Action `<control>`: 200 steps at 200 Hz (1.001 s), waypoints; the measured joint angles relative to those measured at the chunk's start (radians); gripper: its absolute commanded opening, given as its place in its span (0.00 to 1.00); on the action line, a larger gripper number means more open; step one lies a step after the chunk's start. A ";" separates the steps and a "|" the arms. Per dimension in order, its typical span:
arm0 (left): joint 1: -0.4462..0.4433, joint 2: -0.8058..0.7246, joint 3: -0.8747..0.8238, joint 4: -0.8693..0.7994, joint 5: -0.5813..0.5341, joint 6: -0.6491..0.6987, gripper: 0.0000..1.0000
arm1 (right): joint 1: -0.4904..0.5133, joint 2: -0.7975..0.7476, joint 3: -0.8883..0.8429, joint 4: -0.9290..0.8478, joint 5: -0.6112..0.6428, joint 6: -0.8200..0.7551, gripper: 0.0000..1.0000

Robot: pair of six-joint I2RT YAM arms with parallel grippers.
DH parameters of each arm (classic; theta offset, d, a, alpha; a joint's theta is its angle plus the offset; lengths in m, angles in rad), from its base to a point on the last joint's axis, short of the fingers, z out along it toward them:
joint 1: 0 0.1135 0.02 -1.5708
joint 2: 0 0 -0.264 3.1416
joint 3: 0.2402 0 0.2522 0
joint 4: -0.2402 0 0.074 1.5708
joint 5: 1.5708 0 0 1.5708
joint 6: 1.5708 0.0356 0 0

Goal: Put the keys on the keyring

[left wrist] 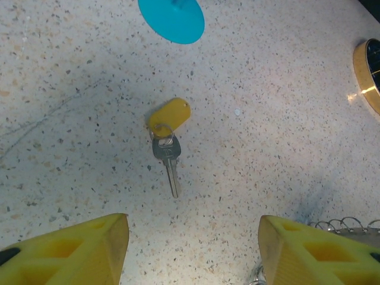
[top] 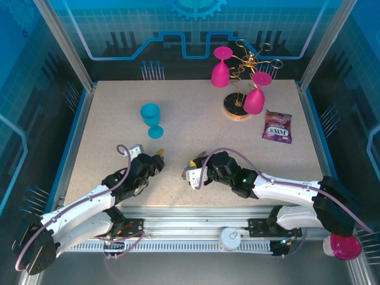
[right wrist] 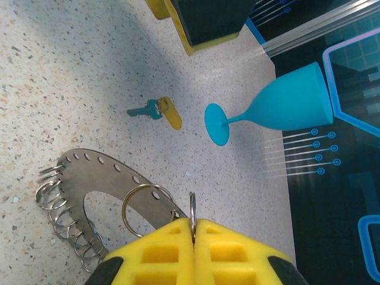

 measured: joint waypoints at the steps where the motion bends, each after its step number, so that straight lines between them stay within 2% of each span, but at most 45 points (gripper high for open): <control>1: 0.000 0.000 0.000 0.000 0.001 0.000 0.60 | 0.000 0.000 0.000 0.000 -0.001 0.000 0.00; 63: 0.005 0.027 0.010 -0.014 0.018 -0.032 0.59 | 0.040 -0.035 -0.056 0.019 -0.053 -0.057 0.00; 129: 0.005 0.030 0.010 -0.014 0.026 -0.032 0.59 | 0.099 0.046 -0.120 0.133 0.029 -0.188 0.00; 200: 0.011 0.030 0.010 -0.014 0.036 -0.032 0.59 | 0.104 0.049 -0.124 0.138 0.040 -0.201 0.00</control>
